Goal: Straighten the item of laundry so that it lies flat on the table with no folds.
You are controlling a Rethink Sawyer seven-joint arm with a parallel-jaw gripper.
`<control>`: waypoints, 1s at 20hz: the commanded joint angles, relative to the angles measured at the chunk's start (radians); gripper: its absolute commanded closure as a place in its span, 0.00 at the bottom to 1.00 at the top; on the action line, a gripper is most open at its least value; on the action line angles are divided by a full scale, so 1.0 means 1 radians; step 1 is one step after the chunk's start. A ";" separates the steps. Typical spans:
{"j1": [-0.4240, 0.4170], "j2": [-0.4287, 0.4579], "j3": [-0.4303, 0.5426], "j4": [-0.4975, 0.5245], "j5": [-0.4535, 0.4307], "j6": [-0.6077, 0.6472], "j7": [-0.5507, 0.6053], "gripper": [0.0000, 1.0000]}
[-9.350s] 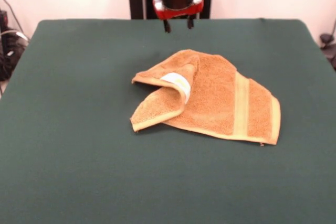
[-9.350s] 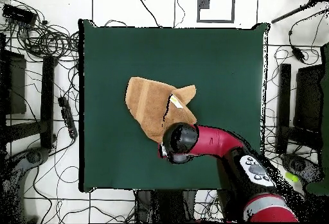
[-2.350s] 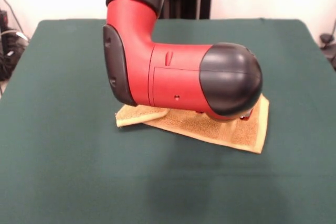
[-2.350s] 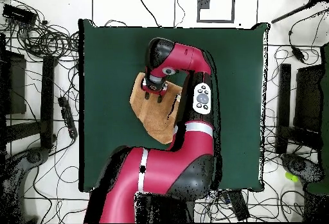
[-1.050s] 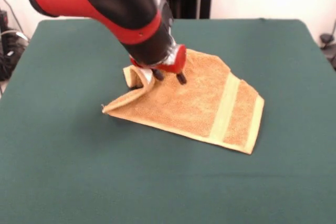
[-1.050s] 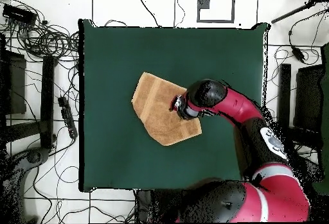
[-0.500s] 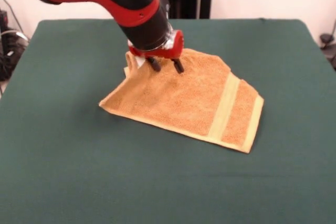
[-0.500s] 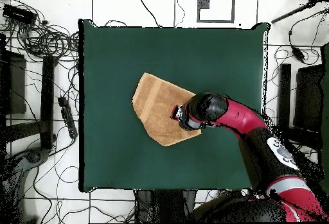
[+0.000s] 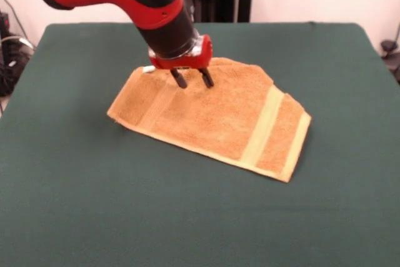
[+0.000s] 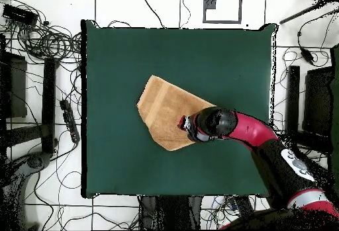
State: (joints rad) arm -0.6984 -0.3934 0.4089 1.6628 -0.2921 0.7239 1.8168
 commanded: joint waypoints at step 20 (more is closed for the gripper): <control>0.159 0.127 0.135 -0.122 0.016 0.227 0.021 0.00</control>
State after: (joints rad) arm -0.6473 -0.3602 0.4847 1.6140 -0.3568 0.8202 1.8168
